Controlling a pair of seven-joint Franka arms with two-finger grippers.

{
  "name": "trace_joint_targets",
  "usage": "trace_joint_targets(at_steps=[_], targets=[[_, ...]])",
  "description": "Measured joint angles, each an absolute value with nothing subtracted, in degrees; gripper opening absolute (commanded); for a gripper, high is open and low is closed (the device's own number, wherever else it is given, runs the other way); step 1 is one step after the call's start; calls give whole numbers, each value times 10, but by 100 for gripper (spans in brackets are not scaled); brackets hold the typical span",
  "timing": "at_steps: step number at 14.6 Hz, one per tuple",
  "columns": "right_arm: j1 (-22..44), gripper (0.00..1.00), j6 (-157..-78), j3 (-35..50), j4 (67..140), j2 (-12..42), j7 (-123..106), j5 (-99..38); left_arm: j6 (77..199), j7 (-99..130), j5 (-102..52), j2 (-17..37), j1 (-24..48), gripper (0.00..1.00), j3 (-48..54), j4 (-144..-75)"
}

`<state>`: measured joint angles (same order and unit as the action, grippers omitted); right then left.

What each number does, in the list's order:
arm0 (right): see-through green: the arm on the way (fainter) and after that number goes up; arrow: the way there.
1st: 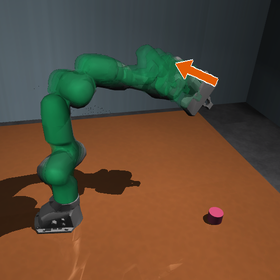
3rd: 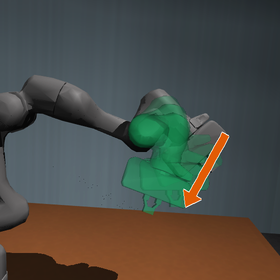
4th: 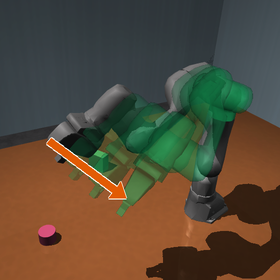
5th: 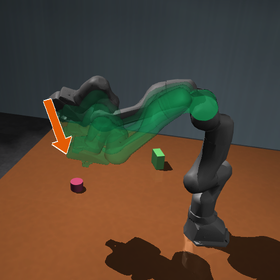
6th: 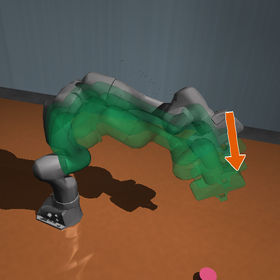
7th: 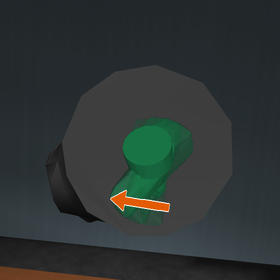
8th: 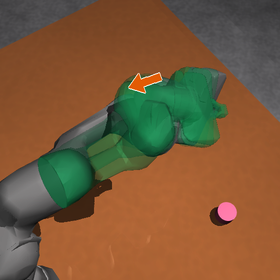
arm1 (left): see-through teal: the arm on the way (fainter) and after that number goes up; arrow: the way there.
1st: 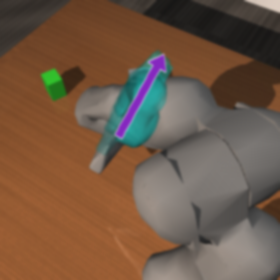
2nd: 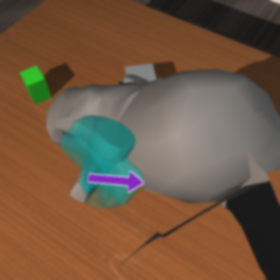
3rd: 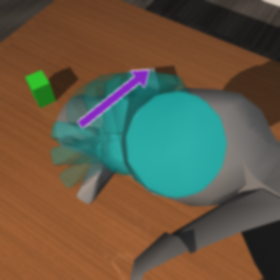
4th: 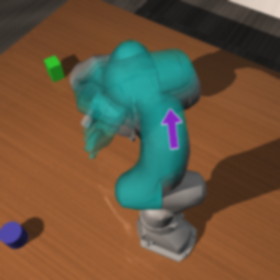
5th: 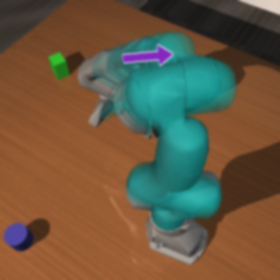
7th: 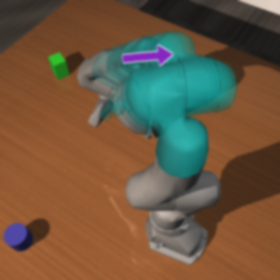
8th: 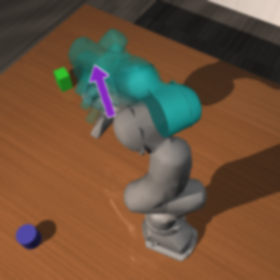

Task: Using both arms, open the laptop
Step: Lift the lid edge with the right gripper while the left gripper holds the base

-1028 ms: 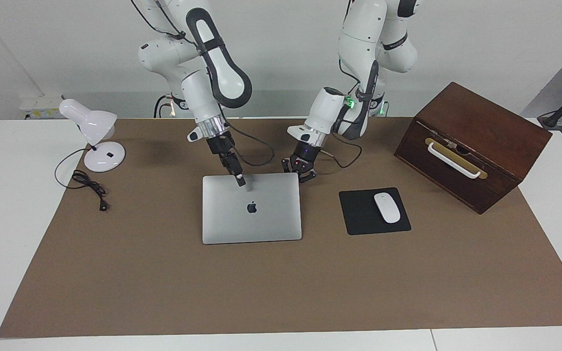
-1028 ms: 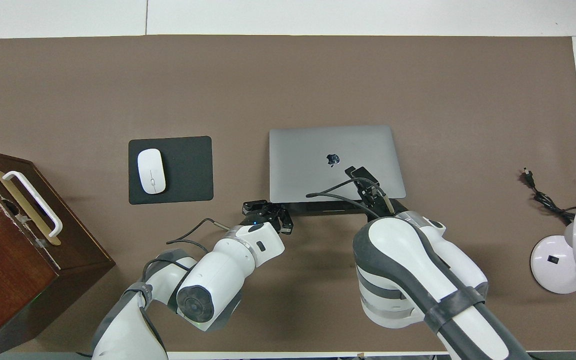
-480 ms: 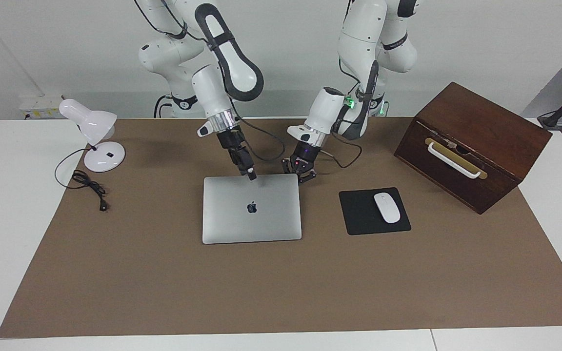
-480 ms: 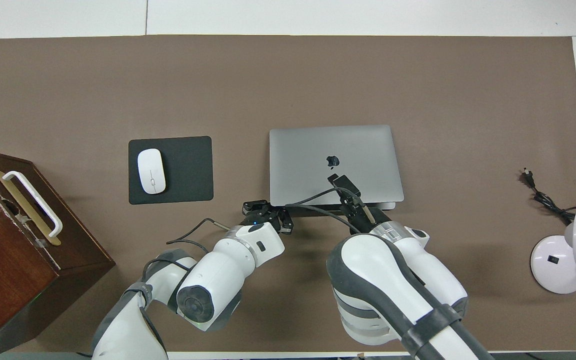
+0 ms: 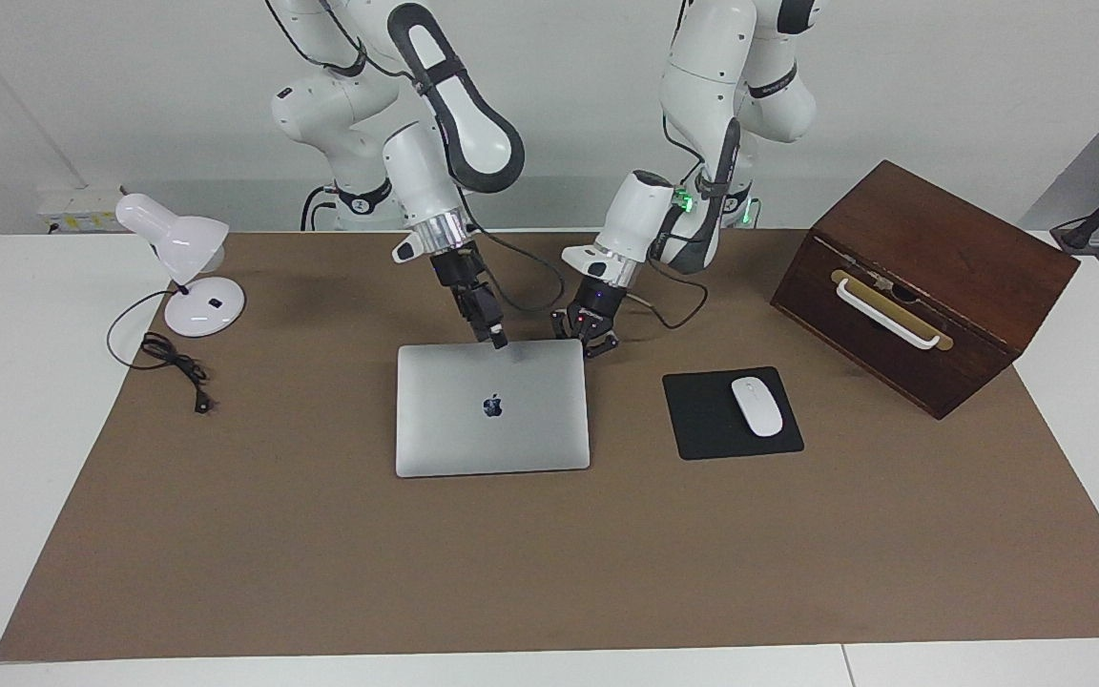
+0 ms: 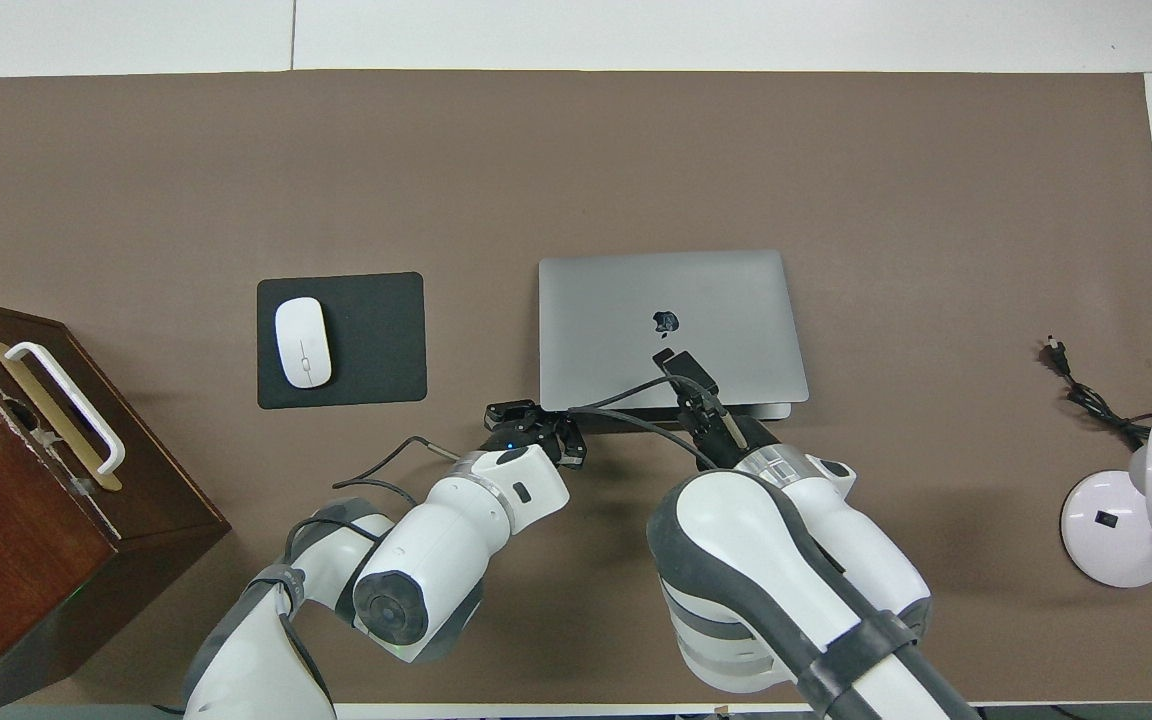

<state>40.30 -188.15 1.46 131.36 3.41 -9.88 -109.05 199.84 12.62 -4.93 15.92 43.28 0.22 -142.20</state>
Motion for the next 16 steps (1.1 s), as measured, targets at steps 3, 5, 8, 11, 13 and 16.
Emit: trace_joint_targets(at_steps=[3, 5, 8, 11, 13, 16], targets=[[407, 100, -1887, 15, 1314, 35, -99, -1099, 1998, 126, -49, 159, 433, 0, 2, -1422], [411, 100, -1895, 15, 1314, 35, -99, -1103, 1999, 126, -49, 159, 433, 0, 2, -1422], [408, 100, -1895, 13, 1314, 37, -99, -1103, 1999, 126, -49, 159, 433, 0, 2, -1422], [397, 100, -1895, 11, 1314, 38, -105, -1103, 1999, 126, -49, 160, 433, 0, 2, -1422], [386, 100, -1893, 11, 1314, 38, -110, -1103, 1999, 126, -49, 160, 433, 0, 2, -1422], [371, 100, -1886, 11, 1314, 38, -119, -1103, 1999, 126, -49, 160, 433, 0, 2, -1422]])
